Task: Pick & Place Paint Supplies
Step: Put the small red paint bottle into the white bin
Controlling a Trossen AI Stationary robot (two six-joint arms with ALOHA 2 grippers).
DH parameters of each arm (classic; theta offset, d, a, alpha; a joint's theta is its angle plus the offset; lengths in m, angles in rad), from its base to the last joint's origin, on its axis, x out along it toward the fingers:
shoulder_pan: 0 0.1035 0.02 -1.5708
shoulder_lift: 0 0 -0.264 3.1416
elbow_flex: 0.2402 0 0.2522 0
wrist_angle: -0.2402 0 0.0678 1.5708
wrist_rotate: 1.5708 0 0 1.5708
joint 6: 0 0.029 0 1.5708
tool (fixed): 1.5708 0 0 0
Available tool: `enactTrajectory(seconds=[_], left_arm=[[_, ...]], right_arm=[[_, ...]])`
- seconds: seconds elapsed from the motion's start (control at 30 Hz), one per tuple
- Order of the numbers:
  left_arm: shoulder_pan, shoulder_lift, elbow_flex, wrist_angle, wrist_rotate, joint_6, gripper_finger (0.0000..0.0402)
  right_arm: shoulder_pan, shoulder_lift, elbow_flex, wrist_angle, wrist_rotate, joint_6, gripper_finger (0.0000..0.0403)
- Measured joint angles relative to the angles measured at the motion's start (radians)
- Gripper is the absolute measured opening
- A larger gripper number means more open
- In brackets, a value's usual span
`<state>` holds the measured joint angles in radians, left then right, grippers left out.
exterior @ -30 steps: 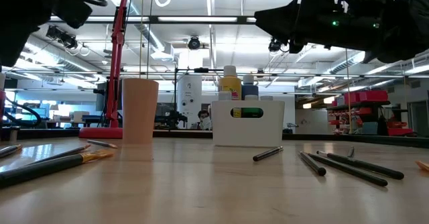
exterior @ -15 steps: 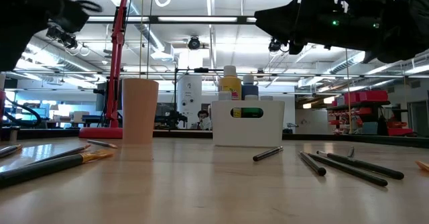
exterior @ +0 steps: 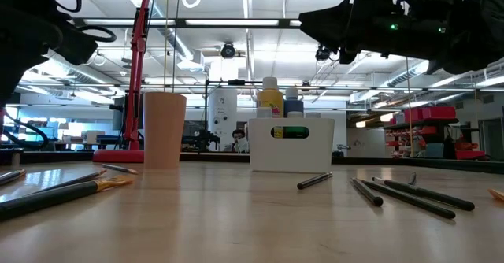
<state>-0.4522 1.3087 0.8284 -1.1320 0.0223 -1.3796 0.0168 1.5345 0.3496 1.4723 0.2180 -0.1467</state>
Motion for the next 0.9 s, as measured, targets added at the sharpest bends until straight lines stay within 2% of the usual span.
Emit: enactTrajectory(seconds=[0.23,0.4,0.47,0.63,0.8,0.9], left_arm=[[0.000,0.000,0.000,0.012,0.025,-0.002,0.0178],[0.000,0.002,0.015,0.040,0.028,0.005,0.0147],[0.000,0.003,0.024,0.061,0.023,0.005,0.0146],[0.003,0.003,0.043,0.211,0.009,0.025,0.0146],[0.054,0.003,0.093,0.437,-0.115,0.091,0.0146],[0.091,0.003,0.150,0.524,-0.225,0.268,0.0146]], right_arm=[[0.000,0.000,0.000,0.000,0.000,0.000,0.0168],[0.000,0.000,0.000,0.000,0.000,0.000,0.0168],[0.000,0.000,0.000,0.000,0.000,0.000,0.0168],[0.000,0.000,0.003,0.000,0.000,0.000,0.0168],[0.000,0.000,0.036,-0.019,-0.018,0.000,0.0168],[0.000,0.001,0.056,-0.062,-0.044,0.009,0.0168]])
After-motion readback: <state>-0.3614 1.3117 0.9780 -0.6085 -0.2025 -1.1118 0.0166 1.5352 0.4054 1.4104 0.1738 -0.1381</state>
